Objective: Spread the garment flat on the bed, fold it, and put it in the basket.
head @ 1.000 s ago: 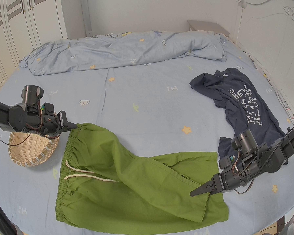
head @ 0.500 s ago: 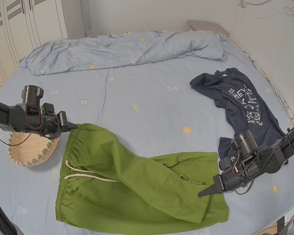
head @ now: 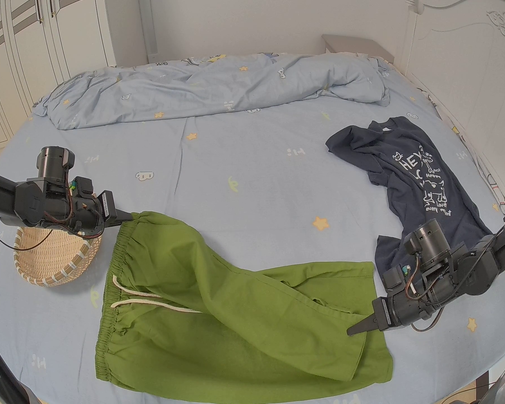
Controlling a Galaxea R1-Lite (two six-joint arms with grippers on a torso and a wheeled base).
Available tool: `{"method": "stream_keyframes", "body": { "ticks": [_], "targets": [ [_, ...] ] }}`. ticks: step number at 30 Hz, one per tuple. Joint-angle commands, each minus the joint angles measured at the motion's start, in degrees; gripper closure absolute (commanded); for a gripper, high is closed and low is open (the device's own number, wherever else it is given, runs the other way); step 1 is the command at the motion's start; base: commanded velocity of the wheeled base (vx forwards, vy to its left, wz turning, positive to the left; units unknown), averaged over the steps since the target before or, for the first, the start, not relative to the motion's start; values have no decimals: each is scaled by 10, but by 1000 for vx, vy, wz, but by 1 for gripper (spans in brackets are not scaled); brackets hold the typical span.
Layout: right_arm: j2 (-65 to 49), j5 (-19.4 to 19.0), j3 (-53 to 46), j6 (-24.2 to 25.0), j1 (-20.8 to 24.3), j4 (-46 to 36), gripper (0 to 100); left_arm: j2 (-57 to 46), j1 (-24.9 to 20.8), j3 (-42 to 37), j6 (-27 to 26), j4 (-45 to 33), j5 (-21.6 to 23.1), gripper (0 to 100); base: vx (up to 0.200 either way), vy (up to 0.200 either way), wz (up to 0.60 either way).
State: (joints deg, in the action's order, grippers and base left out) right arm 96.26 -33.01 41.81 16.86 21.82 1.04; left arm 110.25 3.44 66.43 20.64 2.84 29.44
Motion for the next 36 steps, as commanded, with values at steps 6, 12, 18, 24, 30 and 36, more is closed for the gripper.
{"method": "stream_keyframes", "body": {
  "ticks": [6,12,18,24,30,36],
  "targets": [
    [-83,45,15,-3,-2,-56,100,-5,1,-1,0,1,0,100,0,0,0],
    [-76,47,15,-5,-2,-60,100,-5,1,-1,0,1,0,100,0,0,0],
    [-50,47,13,-12,0,-60,0,-5,1,-1,0,0,0,100,0,0,0],
    [-46,47,10,-12,1,-60,0,-4,0,-1,0,0,0,100,0,0,0],
    [-45,46,11,-11,2,-58,0,-3,0,-1,0,0,0,100,0,0,0],
    [-32,45,13,-11,3,-57,0,-3,0,-1,0,0,0,100,0,0,0]
  ]
}}
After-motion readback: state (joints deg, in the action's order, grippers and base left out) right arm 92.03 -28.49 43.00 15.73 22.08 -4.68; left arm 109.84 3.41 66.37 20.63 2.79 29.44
